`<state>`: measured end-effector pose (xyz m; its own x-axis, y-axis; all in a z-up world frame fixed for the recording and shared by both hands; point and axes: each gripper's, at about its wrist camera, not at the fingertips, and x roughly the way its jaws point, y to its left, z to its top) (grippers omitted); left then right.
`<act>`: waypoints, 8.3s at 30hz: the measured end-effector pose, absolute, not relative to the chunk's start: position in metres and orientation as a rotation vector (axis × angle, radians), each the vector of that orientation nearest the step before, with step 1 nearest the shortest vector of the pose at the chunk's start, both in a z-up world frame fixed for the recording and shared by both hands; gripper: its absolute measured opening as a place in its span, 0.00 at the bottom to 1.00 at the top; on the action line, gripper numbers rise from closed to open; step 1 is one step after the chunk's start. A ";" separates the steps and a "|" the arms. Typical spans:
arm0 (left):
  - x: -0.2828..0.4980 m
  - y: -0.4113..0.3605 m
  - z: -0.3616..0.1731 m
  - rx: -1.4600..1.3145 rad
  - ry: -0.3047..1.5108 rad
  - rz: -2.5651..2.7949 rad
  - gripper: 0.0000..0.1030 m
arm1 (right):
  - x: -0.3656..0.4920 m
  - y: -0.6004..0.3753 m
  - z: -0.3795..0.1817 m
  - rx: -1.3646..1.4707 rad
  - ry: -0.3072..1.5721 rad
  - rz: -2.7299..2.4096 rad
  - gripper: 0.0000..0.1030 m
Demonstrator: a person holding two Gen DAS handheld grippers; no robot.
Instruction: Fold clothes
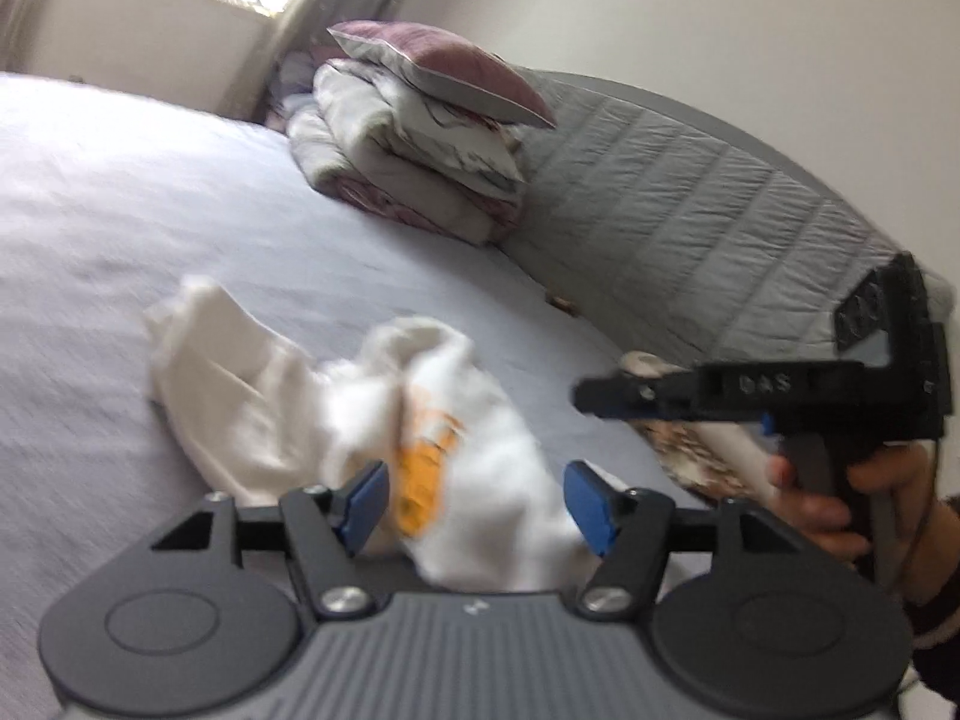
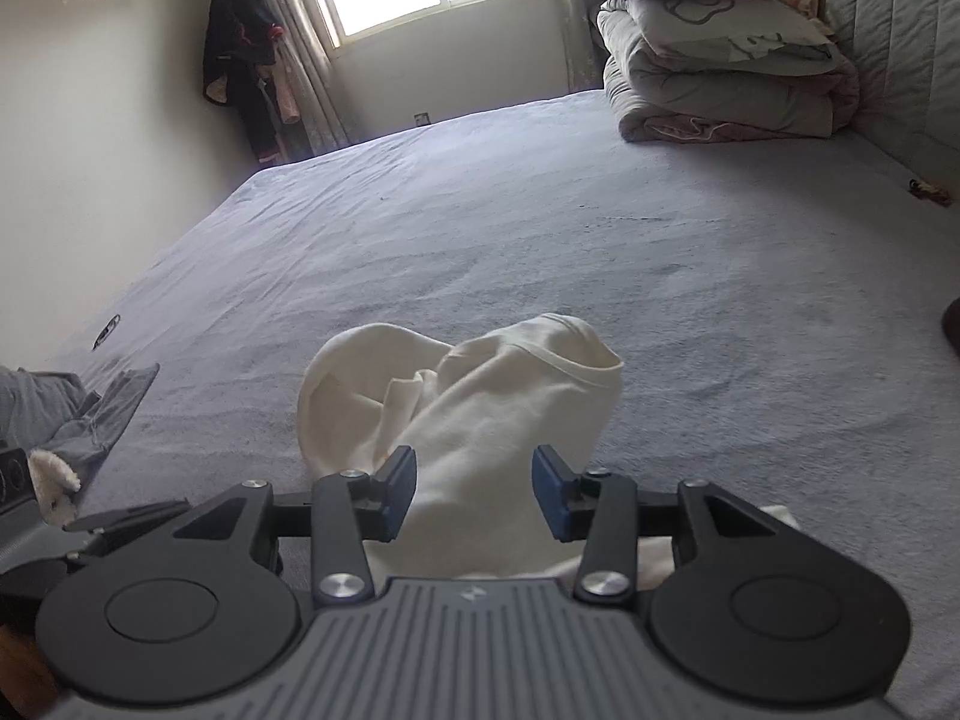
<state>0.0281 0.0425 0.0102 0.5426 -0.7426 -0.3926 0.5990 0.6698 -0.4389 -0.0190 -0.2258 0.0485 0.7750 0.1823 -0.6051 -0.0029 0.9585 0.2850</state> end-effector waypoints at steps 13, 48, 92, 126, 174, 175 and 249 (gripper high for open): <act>0.083 0.048 -0.026 -0.210 0.666 -0.488 0.65 | 0.013 -0.242 -0.005 0.408 0.672 0.107 0.46; 0.034 0.091 0.018 -0.245 0.462 -0.052 0.04 | 0.018 -0.238 -0.003 0.297 0.554 0.099 0.11; 0.076 0.117 0.008 -0.123 0.621 -0.190 0.60 | 0.016 -0.271 -0.010 0.488 0.680 0.151 0.43; -0.004 0.204 0.005 -0.380 0.688 0.076 0.08 | 0.026 -0.266 -0.033 0.356 0.757 -0.011 0.03; 0.093 0.110 -0.038 -0.214 0.897 -0.252 0.55 | 0.033 -0.249 -0.066 0.308 0.809 -0.009 0.31; 0.093 0.109 -0.038 -0.214 0.895 -0.257 0.47 | 0.033 -0.248 -0.066 0.303 0.806 -0.011 0.31; 0.109 0.064 0.024 -0.216 0.807 -0.109 0.91 | 0.090 -0.223 -0.016 0.071 0.587 -0.114 0.52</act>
